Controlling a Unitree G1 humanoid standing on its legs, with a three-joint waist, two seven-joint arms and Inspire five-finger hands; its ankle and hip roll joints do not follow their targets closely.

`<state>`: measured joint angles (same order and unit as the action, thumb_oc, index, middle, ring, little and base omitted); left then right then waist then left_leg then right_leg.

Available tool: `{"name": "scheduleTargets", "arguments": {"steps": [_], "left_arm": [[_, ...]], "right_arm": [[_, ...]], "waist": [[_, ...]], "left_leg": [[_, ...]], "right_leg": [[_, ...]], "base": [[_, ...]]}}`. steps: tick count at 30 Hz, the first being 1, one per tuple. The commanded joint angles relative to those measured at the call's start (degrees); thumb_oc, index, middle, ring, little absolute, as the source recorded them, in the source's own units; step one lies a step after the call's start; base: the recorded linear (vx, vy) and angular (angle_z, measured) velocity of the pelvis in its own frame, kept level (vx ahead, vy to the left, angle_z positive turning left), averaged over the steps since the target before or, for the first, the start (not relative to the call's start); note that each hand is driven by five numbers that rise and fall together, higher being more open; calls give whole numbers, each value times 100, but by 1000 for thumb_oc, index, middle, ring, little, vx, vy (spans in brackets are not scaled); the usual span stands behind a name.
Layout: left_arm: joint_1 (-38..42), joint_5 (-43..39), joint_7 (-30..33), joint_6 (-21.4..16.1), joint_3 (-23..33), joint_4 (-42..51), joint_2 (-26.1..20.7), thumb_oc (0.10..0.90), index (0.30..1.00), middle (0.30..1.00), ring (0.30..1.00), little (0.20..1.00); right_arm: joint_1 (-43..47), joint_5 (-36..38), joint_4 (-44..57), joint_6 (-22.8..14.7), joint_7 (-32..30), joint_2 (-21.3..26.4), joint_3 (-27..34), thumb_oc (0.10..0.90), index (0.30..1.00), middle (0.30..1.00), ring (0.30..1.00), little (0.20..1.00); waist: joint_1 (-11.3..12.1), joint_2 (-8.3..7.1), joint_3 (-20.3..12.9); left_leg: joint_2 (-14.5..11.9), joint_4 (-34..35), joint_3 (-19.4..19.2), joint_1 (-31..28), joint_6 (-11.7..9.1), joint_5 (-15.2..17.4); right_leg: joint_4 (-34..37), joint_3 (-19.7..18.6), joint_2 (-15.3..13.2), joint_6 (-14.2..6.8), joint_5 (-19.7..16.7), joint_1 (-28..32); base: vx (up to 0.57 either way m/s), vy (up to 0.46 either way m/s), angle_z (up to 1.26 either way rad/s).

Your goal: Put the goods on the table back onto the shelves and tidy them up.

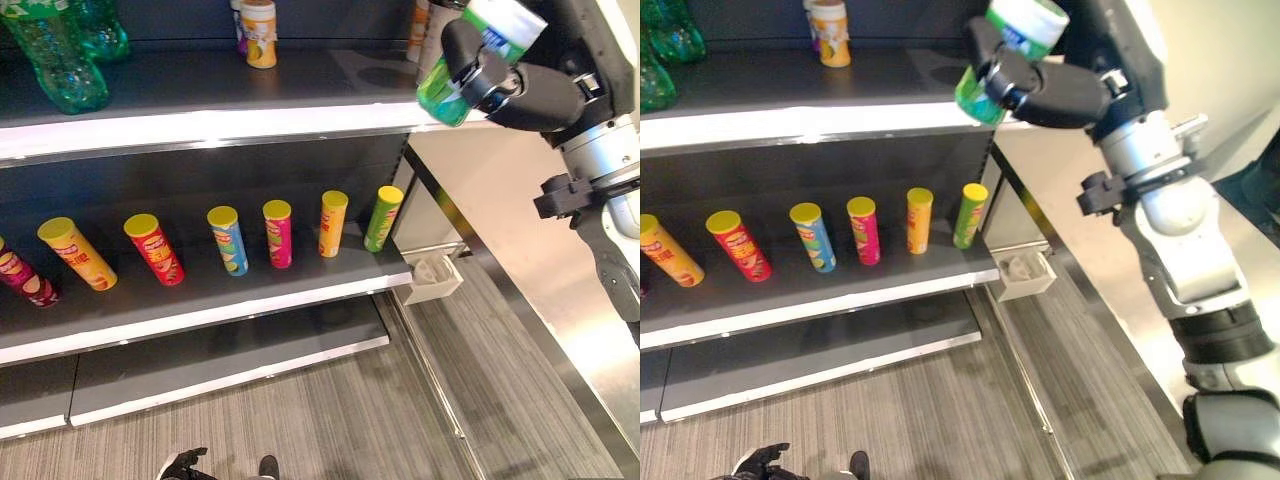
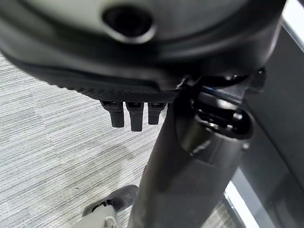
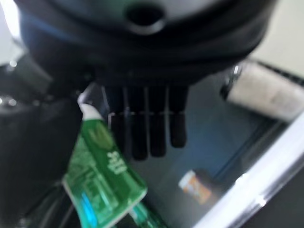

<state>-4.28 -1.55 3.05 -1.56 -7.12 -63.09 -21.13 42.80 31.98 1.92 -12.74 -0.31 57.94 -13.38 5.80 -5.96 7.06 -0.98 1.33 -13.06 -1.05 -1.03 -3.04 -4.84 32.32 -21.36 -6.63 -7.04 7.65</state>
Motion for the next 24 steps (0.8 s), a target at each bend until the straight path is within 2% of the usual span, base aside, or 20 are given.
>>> {"name": "scheduleTargets", "arguments": {"steps": [1, 3, 4, 5, 6, 7, 8, 9, 10, 13, 15, 18, 24], "left_arm": [[-88, 78, 141, -174, -128, -45, -150, 800, 900, 900, 900, 900], [-101, 62, 145, -161, -123, -31, -206, 800, 900, 900, 900, 900], [-73, 45, 153, -170, -137, -15, -256, 800, 900, 900, 900, 900], [-50, -13, 145, -175, -110, 32, -322, 800, 900, 900, 900, 900], [-51, -12, 145, -174, -97, 33, -302, 800, 900, 900, 900, 900], [-13, -1, 134, -155, -158, -3, -341, 800, 900, 900, 900, 900], [-66, -16, 142, -160, -81, -19, -383, 800, 900, 900, 900, 900], [-119, -115, 126, -129, -10, 82, -415, 800, 900, 900, 900, 900], [-119, -115, 125, -126, -2, 86, -404, 800, 900, 900, 900, 900], [-157, -391, 131, -154, 53, 98, -229, 800, 900, 900, 900, 900], [-182, -418, 113, -153, 9, 113, -159, 800, 900, 900, 900, 900], [-218, -446, 137, -126, -23, 2, -52, 800, 900, 900, 900, 900], [-278, -506, 178, -94, -53, -118, 24, 800, 900, 900, 900, 900]], "right_arm": [[1113, -150, 88, -324, -405, 184, 67, 400, 300, 300, 300, 300], [1165, -285, 121, -301, -432, 273, -22, 400, 300, 300, 300, 300], [1282, -385, 121, -288, -458, 368, -129, 400, 300, 300, 300, 300], [1639, -542, 53, -220, -498, 507, -454, 400, 300, 300, 300, 300], [1701, -540, 29, -225, -502, 505, -513, 400, 300, 300, 300, 300], [1662, -630, -193, -332, -659, 582, -569, 400, 300, 300, 300, 300], [1917, -828, -260, -139, -551, 678, -804, 400, 300, 300, 300, 300], [2161, -897, -154, -84, -432, 687, -1038, 400, 300, 300, 300, 300], [2197, -895, -166, -85, -434, 683, -1070, 400, 300, 300, 300, 300], [2376, -851, -449, -38, -500, 514, -1303, 400, 300, 300, 300, 300], [2513, -912, -560, -24, -500, 459, -1431, 400, 300, 300, 300, 300], [2840, -1420, -992, 103, -622, 353, -1746, 400, 300, 300, 300, 300], [3086, -1692, -1562, 210, -766, -42, -1904, 400, 300, 300, 300, 300]], "waist": [[24, 262, -276], [-21, 302, -218], [-51, 304, -170], [-86, 310, -146], [-94, 333, -140], [-137, 246, -109], [-108, 193, -122], [-50, 120, -152], [-67, 125, -160], [5, 115, -364], [55, 110, -392], [177, 94, -448], [300, 66, -463]], "left_leg": [[-171, 333, 34, -390, -230, 543], [-152, 351, 144, -392, -214, 549], [-149, 367, 188, -309, -205, 426], [-189, 367, 318, -248, -273, 387], [-201, 367, 312, -252, -278, 390], [-234, 318, 308, -224, -316, 429], [-234, 256, 377, -160, -334, 399], [-232, 214, 493, -141, -363, 403], [-226, 209, 499, -117, -359, 390], [-322, 163, 702, -5, -465, 341], [-389, 85, 812, 3, -494, 358], [-493, 65, 928, -40, -562, 346], [-562, -9, 1080, -6, -590, 350]], "right_leg": [[-939, -388, -200, -523, 335, -529], [-1195, -681, -179, -491, 367, -711], [-1013, -867, -24, -336, 417, -830], [-545, -1276, 303, -329, 563, -939], [-532, -1279, 317, -324, 556, -933], [-144, -1502, 505, -284, 669, -922], [183, -1571, 576, -340, 659, -785], [352, -1633, 643, -309, 640, -662], [372, -1624, 639, -308, 617, -669], [794, -1535, 867, -318, 522, -419], [842, -1506, 940, -266, 572, -321], [917, -1366, 1042, -193, 671, -142], [905, -1189, 1126, -106, 789, -43]], "base": [[49, 128, 19], [-8, 28, 28], [-44, -83, 26], [-55, -96, 26], [50, -180, 48], [2, -132, 47], [34, -197, 42], [-9, -100, 43], [64, -192, 66], [109, -188, 30], [101, -154, 38], [90, -139, 32], [51, -78, 23]]}}
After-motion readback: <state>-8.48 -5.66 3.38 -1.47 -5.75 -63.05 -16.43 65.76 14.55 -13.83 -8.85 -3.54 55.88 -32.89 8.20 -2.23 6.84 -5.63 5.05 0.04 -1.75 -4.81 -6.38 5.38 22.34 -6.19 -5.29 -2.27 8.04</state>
